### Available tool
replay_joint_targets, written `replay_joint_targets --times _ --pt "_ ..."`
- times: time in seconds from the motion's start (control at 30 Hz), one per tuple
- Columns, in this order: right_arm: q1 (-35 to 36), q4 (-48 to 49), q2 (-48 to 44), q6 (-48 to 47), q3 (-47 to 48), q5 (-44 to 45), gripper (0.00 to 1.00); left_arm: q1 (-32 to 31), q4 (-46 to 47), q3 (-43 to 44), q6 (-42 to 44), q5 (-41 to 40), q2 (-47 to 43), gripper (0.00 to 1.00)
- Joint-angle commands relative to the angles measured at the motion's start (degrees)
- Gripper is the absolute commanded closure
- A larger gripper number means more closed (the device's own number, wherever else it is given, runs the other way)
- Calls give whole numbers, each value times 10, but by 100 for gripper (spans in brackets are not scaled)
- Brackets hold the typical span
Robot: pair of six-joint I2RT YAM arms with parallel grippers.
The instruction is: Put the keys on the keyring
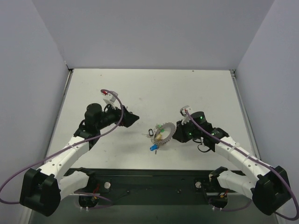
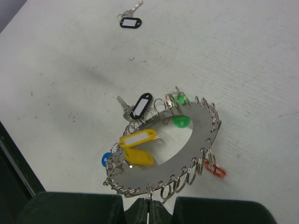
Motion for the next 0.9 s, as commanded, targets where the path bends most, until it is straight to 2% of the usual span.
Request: replay_joint_targets --times 0.0,0.17,0.5,0.73,0.87 --pt "4 -8 -46 -64 36 -66 100 -21 99 6 27 112 -16 6" --pt "4 -31 -69 -95 77 -101 100 -65 102 39 42 132 -3 6" --pt "7 -37 -91 -130 141 -198 100 -106 142 98 21 209 32 9" --pt "14 26 -120 -83 147 -260 100 -120 305 85 -82 240 47 12" --pt "15 61 -136 -59 149 -273 100 -136 327 101 -108 253 63 14"
